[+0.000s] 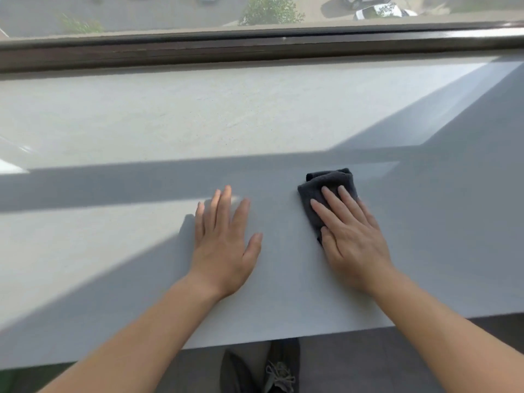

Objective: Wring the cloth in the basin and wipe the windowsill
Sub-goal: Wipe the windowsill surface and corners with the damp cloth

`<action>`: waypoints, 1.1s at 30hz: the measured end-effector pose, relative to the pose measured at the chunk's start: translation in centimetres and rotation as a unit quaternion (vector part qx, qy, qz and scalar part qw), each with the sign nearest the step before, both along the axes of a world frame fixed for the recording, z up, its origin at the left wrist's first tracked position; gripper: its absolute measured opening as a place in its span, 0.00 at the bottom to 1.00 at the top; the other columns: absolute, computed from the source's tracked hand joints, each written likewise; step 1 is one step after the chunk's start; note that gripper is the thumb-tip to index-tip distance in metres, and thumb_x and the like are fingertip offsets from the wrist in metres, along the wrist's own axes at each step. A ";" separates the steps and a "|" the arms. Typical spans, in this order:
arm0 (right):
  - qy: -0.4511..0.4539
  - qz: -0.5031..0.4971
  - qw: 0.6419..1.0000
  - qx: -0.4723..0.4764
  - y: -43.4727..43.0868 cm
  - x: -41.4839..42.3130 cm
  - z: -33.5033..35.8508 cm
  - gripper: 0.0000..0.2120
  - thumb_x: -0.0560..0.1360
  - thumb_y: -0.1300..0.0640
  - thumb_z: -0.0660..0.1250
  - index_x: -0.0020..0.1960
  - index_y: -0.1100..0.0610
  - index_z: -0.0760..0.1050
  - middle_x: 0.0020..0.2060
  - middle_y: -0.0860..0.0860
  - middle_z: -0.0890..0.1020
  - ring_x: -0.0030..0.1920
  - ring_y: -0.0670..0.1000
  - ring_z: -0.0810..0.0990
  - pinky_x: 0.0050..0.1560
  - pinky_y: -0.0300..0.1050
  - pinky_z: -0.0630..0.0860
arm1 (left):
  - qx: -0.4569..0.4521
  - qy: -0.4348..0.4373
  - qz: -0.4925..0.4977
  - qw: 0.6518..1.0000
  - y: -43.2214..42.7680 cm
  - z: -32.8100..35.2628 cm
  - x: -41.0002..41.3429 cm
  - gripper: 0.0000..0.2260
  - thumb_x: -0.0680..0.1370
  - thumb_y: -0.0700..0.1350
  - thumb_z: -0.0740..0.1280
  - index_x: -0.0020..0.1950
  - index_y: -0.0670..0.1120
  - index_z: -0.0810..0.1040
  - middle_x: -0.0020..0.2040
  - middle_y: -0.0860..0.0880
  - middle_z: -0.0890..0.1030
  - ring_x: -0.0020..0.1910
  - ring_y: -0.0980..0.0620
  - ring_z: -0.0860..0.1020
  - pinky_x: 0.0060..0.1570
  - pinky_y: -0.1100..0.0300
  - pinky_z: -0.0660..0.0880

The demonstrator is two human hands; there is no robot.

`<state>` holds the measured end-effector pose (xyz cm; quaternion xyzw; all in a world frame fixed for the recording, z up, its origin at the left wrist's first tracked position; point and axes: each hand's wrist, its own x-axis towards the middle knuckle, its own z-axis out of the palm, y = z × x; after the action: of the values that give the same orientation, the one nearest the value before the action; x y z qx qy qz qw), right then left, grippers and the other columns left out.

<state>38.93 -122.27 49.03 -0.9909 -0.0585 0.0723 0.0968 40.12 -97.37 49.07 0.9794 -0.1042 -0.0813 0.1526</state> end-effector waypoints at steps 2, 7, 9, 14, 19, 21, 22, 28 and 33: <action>-0.007 -0.101 0.995 0.014 0.7 -0.5 -0.1 0.28 0.79 0.49 0.48 0.79 0.46 0.60 0.80 0.46 0.54 0.80 0.49 0.45 0.79 0.49 0.40 | 0.037 0.037 -0.004 0.999 0.1 -0.5 -1.1 0.36 0.75 0.64 0.39 0.81 0.51 0.49 0.81 0.46 0.39 0.78 0.49 0.33 0.74 0.49 0.30; -0.038 -0.033 0.998 0.040 5.7 -7.9 0.0 0.27 0.78 0.50 0.54 0.78 0.49 0.63 0.80 0.49 0.58 0.80 0.54 0.49 0.78 0.58 0.50 | 0.077 0.027 -0.009 0.997 -0.7 -0.9 -1.7 0.36 0.75 0.64 0.36 0.81 0.51 0.43 0.81 0.45 0.36 0.78 0.49 0.30 0.74 0.46 0.30; -0.029 0.066 0.997 0.033 4.2 -10.2 0.2 0.26 0.78 0.51 0.57 0.77 0.50 0.65 0.79 0.50 0.61 0.80 0.54 0.51 0.78 0.58 0.52 | 0.069 0.025 -0.006 0.997 -0.7 -0.8 -1.9 0.36 0.76 0.65 0.37 0.81 0.51 0.44 0.81 0.45 0.37 0.78 0.50 0.31 0.74 0.46 0.30; -0.015 -0.100 0.995 0.019 -1.3 -10.1 1.2 0.27 0.79 0.51 0.52 0.78 0.49 0.63 0.80 0.48 0.58 0.80 0.51 0.49 0.79 0.54 0.47 | 0.070 0.023 -0.010 0.997 -0.8 -0.7 -1.9 0.36 0.76 0.65 0.39 0.81 0.51 0.44 0.81 0.45 0.37 0.77 0.50 0.30 0.74 0.46 0.31; -0.051 -0.035 0.998 0.013 3.3 -13.7 0.6 0.27 0.78 0.51 0.55 0.77 0.52 0.65 0.79 0.51 0.60 0.80 0.55 0.52 0.77 0.60 0.52 | 0.080 0.007 -0.003 0.997 -0.9 -0.8 -1.8 0.36 0.77 0.65 0.40 0.81 0.51 0.44 0.81 0.45 0.38 0.78 0.49 0.31 0.74 0.46 0.31; -0.050 0.046 0.997 0.021 2.6 -14.8 0.2 0.26 0.78 0.52 0.57 0.77 0.50 0.65 0.79 0.50 0.61 0.80 0.54 0.53 0.77 0.59 0.53 | 0.080 0.000 -0.002 0.997 -0.8 -0.9 -1.8 0.36 0.77 0.65 0.40 0.82 0.50 0.45 0.81 0.45 0.39 0.78 0.49 0.32 0.74 0.46 0.31; -0.046 0.067 0.996 0.025 1.5 -14.8 0.2 0.26 0.78 0.52 0.57 0.77 0.50 0.66 0.79 0.49 0.61 0.80 0.53 0.53 0.78 0.58 0.53 | 0.081 -0.001 -0.003 0.997 -0.8 -0.9 -1.8 0.36 0.77 0.66 0.40 0.82 0.51 0.44 0.82 0.45 0.39 0.78 0.49 0.32 0.74 0.47 0.31; -0.034 -0.137 0.989 0.038 -4.3 -12.7 1.2 0.27 0.79 0.51 0.51 0.76 0.52 0.67 0.78 0.48 0.60 0.80 0.52 0.53 0.78 0.56 0.51 | 0.066 0.004 0.005 0.998 -1.0 -0.7 -1.6 0.34 0.79 0.64 0.46 0.81 0.51 0.46 0.82 0.45 0.40 0.78 0.49 0.33 0.74 0.47 0.31; -0.027 -0.107 0.994 0.005 -0.9 -11.8 1.0 0.27 0.79 0.50 0.52 0.78 0.50 0.61 0.80 0.49 0.57 0.80 0.54 0.49 0.79 0.57 0.47 | 0.012 -0.020 0.051 0.998 -2.5 0.3 -1.0 0.26 0.81 0.58 0.54 0.76 0.46 0.61 0.80 0.41 0.52 0.79 0.46 0.43 0.75 0.46 0.32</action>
<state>27.17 -123.20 50.04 -0.9926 0.0452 0.0347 0.1071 39.07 -99.82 49.36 0.9867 -0.0558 -0.0548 0.1427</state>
